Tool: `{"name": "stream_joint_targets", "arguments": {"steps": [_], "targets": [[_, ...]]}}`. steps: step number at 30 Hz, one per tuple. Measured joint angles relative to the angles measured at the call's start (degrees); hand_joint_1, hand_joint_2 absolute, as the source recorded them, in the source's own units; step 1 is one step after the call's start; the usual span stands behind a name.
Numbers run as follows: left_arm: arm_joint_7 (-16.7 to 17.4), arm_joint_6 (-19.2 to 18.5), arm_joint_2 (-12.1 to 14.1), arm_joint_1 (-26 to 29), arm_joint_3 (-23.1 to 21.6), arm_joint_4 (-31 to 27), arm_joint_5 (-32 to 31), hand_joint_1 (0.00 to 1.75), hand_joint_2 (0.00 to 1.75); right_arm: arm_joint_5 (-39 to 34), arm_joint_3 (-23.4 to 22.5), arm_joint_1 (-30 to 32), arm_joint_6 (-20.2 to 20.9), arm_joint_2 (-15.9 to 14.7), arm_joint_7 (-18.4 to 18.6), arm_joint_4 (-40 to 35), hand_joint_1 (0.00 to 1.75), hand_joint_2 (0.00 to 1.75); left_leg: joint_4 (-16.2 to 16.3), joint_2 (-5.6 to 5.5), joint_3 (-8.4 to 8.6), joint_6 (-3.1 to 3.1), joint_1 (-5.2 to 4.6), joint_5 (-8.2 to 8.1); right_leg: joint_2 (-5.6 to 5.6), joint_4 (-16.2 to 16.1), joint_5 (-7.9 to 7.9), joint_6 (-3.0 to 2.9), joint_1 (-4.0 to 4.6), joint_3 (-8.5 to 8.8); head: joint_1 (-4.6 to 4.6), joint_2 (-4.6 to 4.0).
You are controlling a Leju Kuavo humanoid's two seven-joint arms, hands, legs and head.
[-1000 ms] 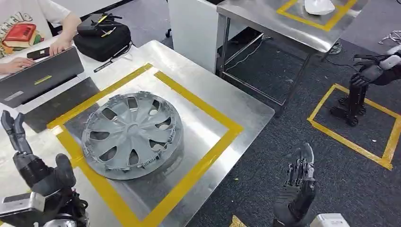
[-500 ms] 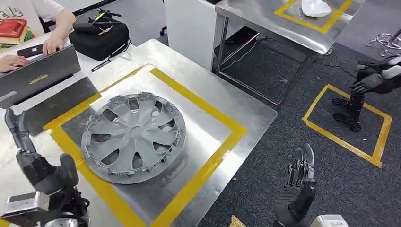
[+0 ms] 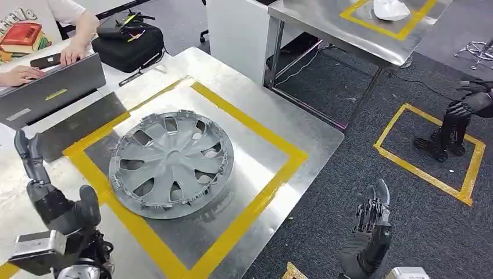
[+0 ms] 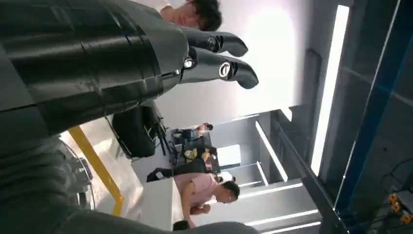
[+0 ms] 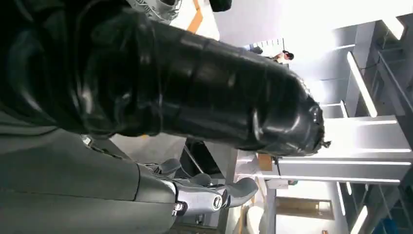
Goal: Take the parts from the cabinet and place them on the table.
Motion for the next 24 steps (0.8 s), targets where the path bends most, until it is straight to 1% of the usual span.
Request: {"name": "stream_joint_targets", "arguments": {"steps": [1,2,3,4,5,6,7,8,9,10,11,12,13,14,15,16,17,18,19,20,21,23,24], "targets": [[0.0,0.0,0.0,0.0,0.0,0.0,0.0,0.0,0.0,0.0,0.0,0.0,0.0,0.0,0.0,0.0,0.0,0.0,0.2,0.01,-0.31,-0.18,0.0,0.17,-0.05,-3.3,1.92,-0.06,-0.09,2.02,0.06,0.0],[0.0,0.0,0.0,0.0,0.0,0.0,0.0,0.0,0.0,0.0,0.0,0.0,0.0,0.0,0.0,0.0,0.0,0.0,0.4,0.0,-0.59,-0.42,0.04,0.34,-0.12,-8.2,4.01,-0.15,-0.17,4.89,0.15,0.0],[0.0,0.0,0.0,0.0,0.0,0.0,0.0,0.0,0.0,0.0,0.0,-0.1,0.0,0.0,0.0,0.0,0.0,0.0,0.7,-0.01,-0.88,-0.64,0.06,0.47,-0.25,-13.5,5.56,-0.25,-0.27,8.06,0.26,0.0],[0.0,0.0,0.0,0.0,0.0,0.0,0.0,0.0,0.0,0.0,0.0,-0.2,0.0,0.0,0.0,0.0,0.0,0.0,0.9,-0.03,-1.14,-1.06,-0.03,0.72,-0.34,-16.3,4.4,-0.51,-0.06,9.35,0.35,0.0],[0.0,0.0,0.0,-0.1,0.0,-0.1,0.0,0.0,0.0,0.0,0.0,-0.1,0.0,0.0,0.0,0.0,0.0,0.0,0.9,-0.04,-1.21,-1.56,-0.02,1.05,-0.17,-15.3,6.11,-1.04,0.45,9.42,0.07,0.0],[0.0,0.0,0.0,-0.1,0.0,-0.1,0.0,0.0,0.0,0.0,0.0,-0.2,0.0,0.0,-0.1,0.0,0.0,0.0,0.9,-0.01,-1.28,-2.01,0.03,1.35,-0.15,-16.1,5.67,-1.61,0.48,8.38,0.04,0.0],[0.0,0.0,0.0,0.0,0.0,-0.1,0.0,0.0,0.0,0.0,0.0,-0.2,0.0,0.0,0.0,0.0,0.0,0.0,0.6,0.0,-1.36,-2.55,0.2,1.82,-0.14,-15.9,5.82,-1.96,0.69,8.06,0.09,0.0],[0.0,0.0,0.0,0.0,-0.1,-0.1,0.0,0.0,0.0,0.0,0.0,-0.2,0.0,0.0,0.0,0.0,0.0,0.0,0.2,-0.02,-1.37,-3.03,0.23,2.27,-0.14,-16.3,6.27,-2.51,0.76,7.88,-0.07,0.0],[0.0,0.0,0.0,0.0,-0.1,-0.1,0.0,0.0,0.0,0.0,0.0,-0.2,0.0,0.1,0.0,0.0,0.0,0.0,0.5,-0.04,-1.67,-3.33,0.42,1.81,-0.31,-17.2,7.26,-3.17,0.23,7.72,-0.04,0.0],[0.0,0.0,0.0,0.0,-0.2,-0.1,0.0,0.0,0.0,0.0,0.0,-0.2,0.0,0.1,0.0,0.0,0.0,0.0,1.6,-0.14,-2.22,-3.39,0.38,-0.6,-0.42,-17.5,7.92,-3.5,0.29,8.19,-0.39,0.0],[0.0,0.1,0.1,0.0,-0.2,-0.1,0.0,0.0,0.0,0.0,0.0,-0.2,0.0,0.1,0.0,0.0,0.0,0.0,4.5,-0.16,-3.47,-3.43,0.38,-4.21,-0.43,-17.6,8.58,-4.0,0.3,7.54,-0.94,0.0],[0.0,0.1,0.1,0.0,-0.2,-0.1,0.0,0.0,0.0,0.0,0.0,-0.2,0.0,0.1,0.0,0.0,0.0,0.0,8.6,-0.2,-4.65,-3.53,0.39,-7.56,-0.44,-17.6,9.26,-4.07,0.33,6.88,-1.4,0.0],[0.0,0.1,0.1,0.0,-0.2,-0.1,0.0,0.0,0.0,0.0,0.0,-0.2,0.0,0.1,0.0,0.0,0.0,0.0,12.7,-0.22,-5.41,-3.7,0.39,-9.6,-0.44,-17.5,9.82,-4.1,0.4,6.1,-1.81,0.0],[0.0,0.1,0.2,0.0,-0.2,-0.1,0.0,0.0,0.0,0.0,0.0,-0.2,0.0,0.1,0.0,0.0,0.0,0.0,15.7,-0.22,-5.75,-3.83,0.4,-10.26,-0.43,-17.4,10.35,-4.08,0.41,5.29,-2.1,0.0],[0.0,0.2,0.2,0.0,-0.2,-0.1,0.0,0.0,0.0,0.0,0.0,-0.2,0.0,0.1,0.0,0.0,0.0,0.0,16.4,-0.22,-5.11,-3.84,0.41,-9.56,-0.44,-17.3,10.86,-3.95,0.39,4.43,-2.27,0.0],[0.0,0.2,0.2,0.0,-0.2,-0.1,0.0,0.0,0.0,0.0,0.0,-0.2,0.0,0.1,0.0,0.0,0.0,0.0,14.5,-0.21,-2.99,-3.92,0.47,-7.74,-0.43,-17.1,11.31,-3.72,0.28,3.61,-2.53,0.0],[0.0,0.2,0.3,0.0,-0.2,-0.1,0.0,0.0,0.0,0.0,0.0,-0.2,0.0,0.1,0.0,0.0,0.0,0.0,10.7,-0.21,-0.12,-4.0,0.59,-5.96,-0.39,-16.8,11.59,-3.47,0.13,2.91,-2.75,0.0],[0.0,0.2,0.3,0.0,-0.3,-0.1,0.0,0.0,0.0,0.0,0.0,-0.2,0.0,0.1,0.0,0.0,0.0,0.0,5.8,-0.21,3.37,-4.13,0.78,-4.6,-0.35,-16.3,11.83,-3.13,-0.05,2.3,-2.97,0.0],[0.0,0.1,0.3,-0.1,-0.3,-0.1,0.0,0.0,0.0,0.0,0.0,-0.2,0.0,0.1,0.0,0.0,0.0,0.0,0.9,-0.38,6.08,-4.49,0.89,-6.35,-0.32,-15.8,12.09,-2.7,0.05,1.73,-3.38,0.0],[0.0,0.1,0.3,-0.2,-0.3,-0.2,0.0,0.0,0.0,0.0,0.0,-0.2,0.0,0.1,0.0,0.0,0.0,0.0,-0.1,-0.85,7.6,-4.02,0.54,-6.39,-0.19,-15.5,12.38,-2.3,0.19,1.22,-4.18,0.0],[0.0,0.2,0.3,-0.1,-0.3,-0.2,0.0,0.0,0.0,0.0,0.0,-0.2,0.0,0.1,0.0,0.0,0.0,0.0,0.2,-0.89,6.98,-3.63,0.56,-6.16,-0.2,-15.5,12.84,-1.86,0.35,1.23,-3.92,0.0],[0.0,0.1,0.3,-0.1,-0.3,-0.1,0.0,0.0,0.0,0.0,0.0,-0.2,0.0,0.1,0.0,0.0,0.0,0.0,0.8,-0.91,6.26,-2.86,0.31,-5.81,-0.18,-15.7,13.78,-1.23,0.22,1.06,-3.67,0.0],[0.0,0.1,0.3,-0.1,-0.3,-0.1,0.0,0.0,0.0,0.0,0.0,-0.2,0.0,0.1,0.0,0.0,0.0,0.0,0.6,-0.67,5.0,-1.95,0.56,-5.19,-0.15,-15.7,13.78,-0.85,0.03,0.65,-3.57,0.0]]}}
